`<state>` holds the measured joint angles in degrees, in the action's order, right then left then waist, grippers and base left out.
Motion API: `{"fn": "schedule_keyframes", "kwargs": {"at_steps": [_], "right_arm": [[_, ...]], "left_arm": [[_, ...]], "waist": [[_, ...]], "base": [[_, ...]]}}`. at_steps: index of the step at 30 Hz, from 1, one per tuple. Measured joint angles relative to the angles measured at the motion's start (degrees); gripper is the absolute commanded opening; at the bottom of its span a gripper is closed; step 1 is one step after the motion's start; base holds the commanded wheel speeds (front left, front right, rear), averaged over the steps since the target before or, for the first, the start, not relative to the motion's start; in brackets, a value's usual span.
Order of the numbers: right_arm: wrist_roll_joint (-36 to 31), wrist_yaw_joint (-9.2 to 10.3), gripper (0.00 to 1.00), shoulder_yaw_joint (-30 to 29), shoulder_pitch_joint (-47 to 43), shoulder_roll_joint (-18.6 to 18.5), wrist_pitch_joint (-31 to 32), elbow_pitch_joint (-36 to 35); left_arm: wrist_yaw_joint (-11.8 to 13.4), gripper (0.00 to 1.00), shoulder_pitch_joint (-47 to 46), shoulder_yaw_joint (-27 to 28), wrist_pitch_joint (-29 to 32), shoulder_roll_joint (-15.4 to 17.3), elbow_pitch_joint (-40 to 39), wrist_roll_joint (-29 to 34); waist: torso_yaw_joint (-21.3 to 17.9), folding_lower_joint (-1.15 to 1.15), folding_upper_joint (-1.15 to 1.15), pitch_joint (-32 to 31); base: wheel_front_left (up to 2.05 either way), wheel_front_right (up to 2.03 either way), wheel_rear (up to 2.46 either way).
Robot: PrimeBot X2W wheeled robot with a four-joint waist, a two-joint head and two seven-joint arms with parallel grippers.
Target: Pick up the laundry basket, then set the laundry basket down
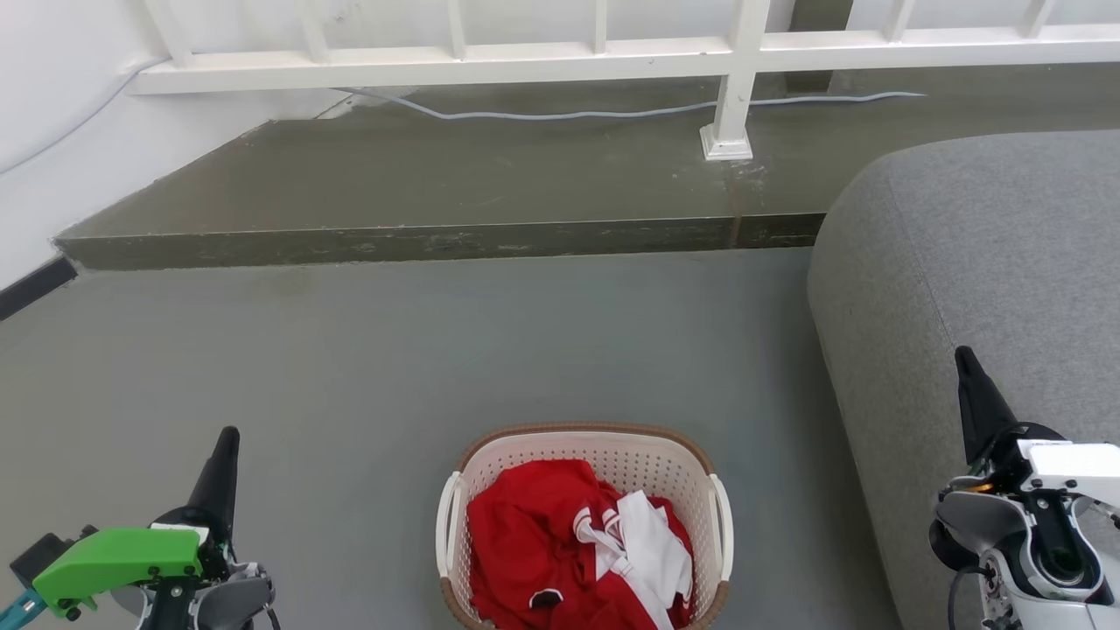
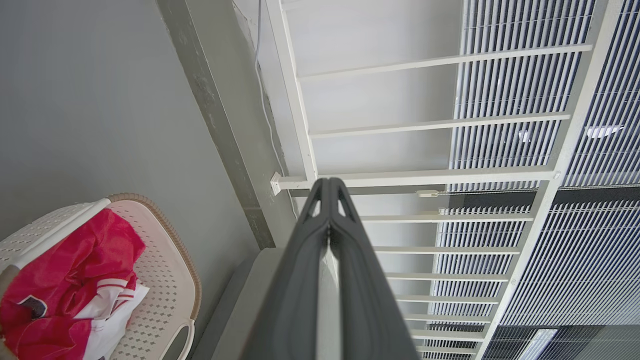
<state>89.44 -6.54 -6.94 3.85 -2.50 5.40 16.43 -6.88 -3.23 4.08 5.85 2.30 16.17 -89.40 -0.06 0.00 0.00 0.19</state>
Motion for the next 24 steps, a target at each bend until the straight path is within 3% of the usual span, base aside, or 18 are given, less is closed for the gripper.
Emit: {"fn": "schedule_keyframes", "kwargs": {"at_steps": [24], "right_arm": [[2.34,-0.16,0.0,-0.69,0.01,0.21,0.47,-0.09]], "left_arm": [[-0.13,0.0,-0.03,0.68,0.6,-0.16,-0.12,-2.22]], "waist": [[0.06,0.0,0.0,-0.03]], "base": [[0.0,0.0,0.0]]}}
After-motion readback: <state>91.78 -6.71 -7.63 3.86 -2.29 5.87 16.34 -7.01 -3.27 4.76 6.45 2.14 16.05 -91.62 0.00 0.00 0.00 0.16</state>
